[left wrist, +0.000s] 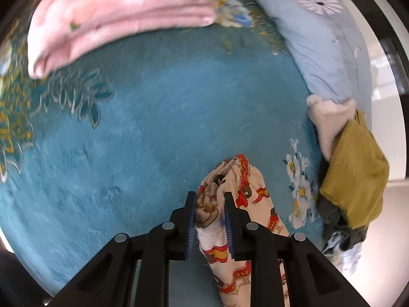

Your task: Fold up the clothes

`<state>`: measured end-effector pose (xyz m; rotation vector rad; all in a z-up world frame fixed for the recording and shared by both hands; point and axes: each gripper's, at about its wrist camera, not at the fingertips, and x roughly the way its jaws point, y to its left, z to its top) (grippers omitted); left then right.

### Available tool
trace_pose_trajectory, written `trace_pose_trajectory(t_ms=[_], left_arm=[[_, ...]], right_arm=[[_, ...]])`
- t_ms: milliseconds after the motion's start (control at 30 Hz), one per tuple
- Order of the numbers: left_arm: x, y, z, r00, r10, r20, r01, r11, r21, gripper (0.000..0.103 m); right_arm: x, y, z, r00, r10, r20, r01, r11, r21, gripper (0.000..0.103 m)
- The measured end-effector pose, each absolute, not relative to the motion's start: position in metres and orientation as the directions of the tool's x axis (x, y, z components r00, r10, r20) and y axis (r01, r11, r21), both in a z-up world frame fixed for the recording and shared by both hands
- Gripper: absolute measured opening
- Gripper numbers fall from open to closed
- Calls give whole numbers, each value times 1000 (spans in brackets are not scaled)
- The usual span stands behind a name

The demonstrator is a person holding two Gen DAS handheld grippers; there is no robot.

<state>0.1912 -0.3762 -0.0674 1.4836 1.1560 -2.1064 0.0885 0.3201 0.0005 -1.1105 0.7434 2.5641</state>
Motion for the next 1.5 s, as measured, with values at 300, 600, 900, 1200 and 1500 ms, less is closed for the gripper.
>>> trace_pose_trajectory(t_ms=[300,600,900,1200,1500], left_arm=[[173,-356,-50,-448,165,-879,615,-657,-436,24],[88,-352,-70,-510,190,-839,668,-527,-526,22],[90,-373,-94,-483,218,-848,762,-373,-530,49],[97,-388,-113,-440,281,-853,804,-299,-513,57],[44,-346,-127,-235,329,-915,706,-588,-393,69]], right_arm=[[44,117,-47,-589,-101,-802,-46,-986,158,11],[33,-5,-117,-429,-121,-895,185,-982,44,19],[40,-3,-105,-359,-346,-867,306,-921,241,50],[18,41,-162,-226,-350,-909,24,-935,354,50],[7,40,-130,-285,-405,-869,74,-913,402,50]])
